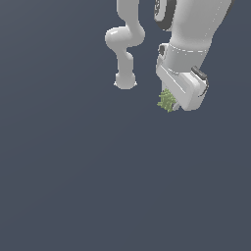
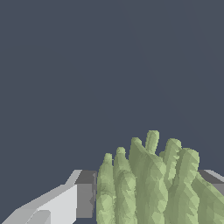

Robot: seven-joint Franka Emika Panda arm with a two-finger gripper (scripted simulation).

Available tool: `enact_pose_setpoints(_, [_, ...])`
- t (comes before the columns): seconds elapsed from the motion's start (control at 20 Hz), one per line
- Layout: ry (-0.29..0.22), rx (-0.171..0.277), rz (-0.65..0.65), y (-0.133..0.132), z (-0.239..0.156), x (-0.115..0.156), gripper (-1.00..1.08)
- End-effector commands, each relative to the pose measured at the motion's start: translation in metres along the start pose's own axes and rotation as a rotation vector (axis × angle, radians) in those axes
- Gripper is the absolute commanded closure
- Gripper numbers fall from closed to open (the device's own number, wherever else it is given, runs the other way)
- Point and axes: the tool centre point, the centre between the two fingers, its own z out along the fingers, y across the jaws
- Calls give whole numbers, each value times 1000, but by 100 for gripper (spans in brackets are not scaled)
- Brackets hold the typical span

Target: Pick up the object and move it to a goal position.

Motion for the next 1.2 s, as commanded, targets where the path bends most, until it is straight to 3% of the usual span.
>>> enact_pose_setpoints(0.0, [1,-1,1,2,-28,-14,108])
enact_pose_setpoints(0.55, [-1,-1,-2,4,-128,-65,108])
enact_pose_setpoints(1.15, [-2,-1,-3,3,-171,-87,108])
